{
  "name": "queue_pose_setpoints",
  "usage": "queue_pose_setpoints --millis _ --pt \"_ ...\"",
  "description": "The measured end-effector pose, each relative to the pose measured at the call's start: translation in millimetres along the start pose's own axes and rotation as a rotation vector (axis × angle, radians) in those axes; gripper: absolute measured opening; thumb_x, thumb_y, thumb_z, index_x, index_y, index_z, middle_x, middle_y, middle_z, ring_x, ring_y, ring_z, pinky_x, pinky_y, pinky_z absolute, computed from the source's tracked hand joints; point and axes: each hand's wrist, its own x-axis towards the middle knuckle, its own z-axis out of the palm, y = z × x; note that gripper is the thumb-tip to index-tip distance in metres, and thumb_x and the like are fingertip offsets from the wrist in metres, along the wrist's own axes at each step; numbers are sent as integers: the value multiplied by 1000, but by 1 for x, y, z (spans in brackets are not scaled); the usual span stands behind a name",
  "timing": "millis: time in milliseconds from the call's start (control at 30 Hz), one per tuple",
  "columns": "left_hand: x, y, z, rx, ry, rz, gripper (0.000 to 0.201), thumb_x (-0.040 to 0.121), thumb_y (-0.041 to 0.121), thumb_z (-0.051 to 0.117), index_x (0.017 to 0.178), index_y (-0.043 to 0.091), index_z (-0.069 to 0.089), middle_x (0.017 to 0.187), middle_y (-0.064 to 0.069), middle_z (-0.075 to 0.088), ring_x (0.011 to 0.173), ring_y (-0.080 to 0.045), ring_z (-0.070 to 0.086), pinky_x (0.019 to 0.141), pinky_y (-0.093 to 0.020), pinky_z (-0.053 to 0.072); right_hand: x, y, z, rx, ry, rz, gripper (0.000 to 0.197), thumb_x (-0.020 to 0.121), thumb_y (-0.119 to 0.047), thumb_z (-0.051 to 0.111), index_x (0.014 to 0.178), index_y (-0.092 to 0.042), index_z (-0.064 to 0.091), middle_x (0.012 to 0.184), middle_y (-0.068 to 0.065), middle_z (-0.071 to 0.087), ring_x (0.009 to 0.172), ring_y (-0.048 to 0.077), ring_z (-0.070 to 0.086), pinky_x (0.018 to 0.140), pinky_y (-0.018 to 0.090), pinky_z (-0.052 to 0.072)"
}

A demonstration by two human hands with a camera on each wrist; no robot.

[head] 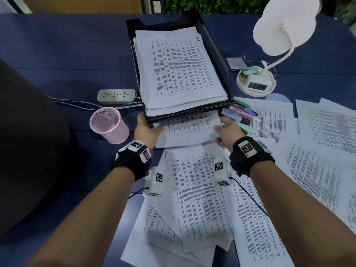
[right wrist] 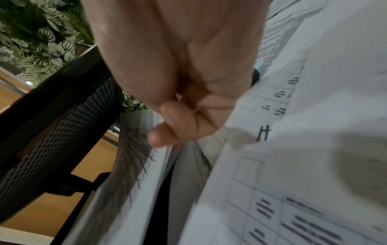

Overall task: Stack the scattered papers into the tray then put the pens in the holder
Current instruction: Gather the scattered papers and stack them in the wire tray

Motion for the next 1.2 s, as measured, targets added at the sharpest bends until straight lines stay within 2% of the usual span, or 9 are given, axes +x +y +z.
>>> queue_pose_setpoints --millis 67,167,267,333,433,667,767,1000,1200 --pt "2 -1 -3 36 -31 11 44 78 9 72 118 12 53 93 5 61 80 -12 55 77 -24 45 8 -5 3 49 -4 12 37 98 -2 42 133 -15 41 122 18 51 44 13 54 35 17 38" --pt "4 -4 -5 236 -59 -5 24 80 14 70 101 5 63 89 -4 64 86 -22 59 71 -24 42 16 -11 7 178 24 50 28 98 4 37 120 -13 42 111 24 47 35 12 55 36 18 46" --pt "5 -11 -1 273 -75 36 46 73 21 78 109 1 59 109 -13 61 100 -24 59 84 -23 45 19 -12 10 274 62 66 23 96 6 39 114 -8 41 93 26 53 34 15 58 43 26 55" --pt "4 -15 0 455 -124 117 57 71 32 79 119 8 60 127 -11 48 117 -23 45 94 -22 38 19 -11 13 308 91 62 17 95 7 42 101 -9 41 84 26 56 37 18 62 42 31 56" --pt "8 -23 -1 695 -176 215 53 73 45 73 120 21 63 132 -6 47 126 -25 35 102 -36 40 23 -7 14 345 116 55 25 94 9 41 86 -15 41 100 29 54 43 19 65 43 30 55" --pt "6 -18 -2 914 -272 202 44 92 33 54 134 26 48 142 1 43 128 -31 35 100 -45 41 15 -5 9 489 35 34 36 97 11 32 131 5 43 119 32 48 86 35 65 73 34 58" --pt "1 -16 -4 962 -315 218 46 95 32 48 140 25 41 148 4 36 128 -33 36 99 -45 39 3 0 4 358 61 -19 39 94 12 38 132 4 43 128 25 51 114 39 57 94 40 49" --pt "-34 -12 -1 790 -175 281 35 90 24 56 124 18 57 131 -9 46 119 -33 44 97 -43 41 -27 46 -31 -162 277 -109 29 91 -7 50 116 -8 64 121 13 63 109 30 60 100 39 46" --pt "-68 -12 29 796 -392 311 27 92 25 53 116 15 60 127 -9 47 118 -30 44 95 -41 42 -48 86 -78 -377 371 -1 36 88 -5 52 121 -14 62 126 8 61 114 26 57 91 25 44"
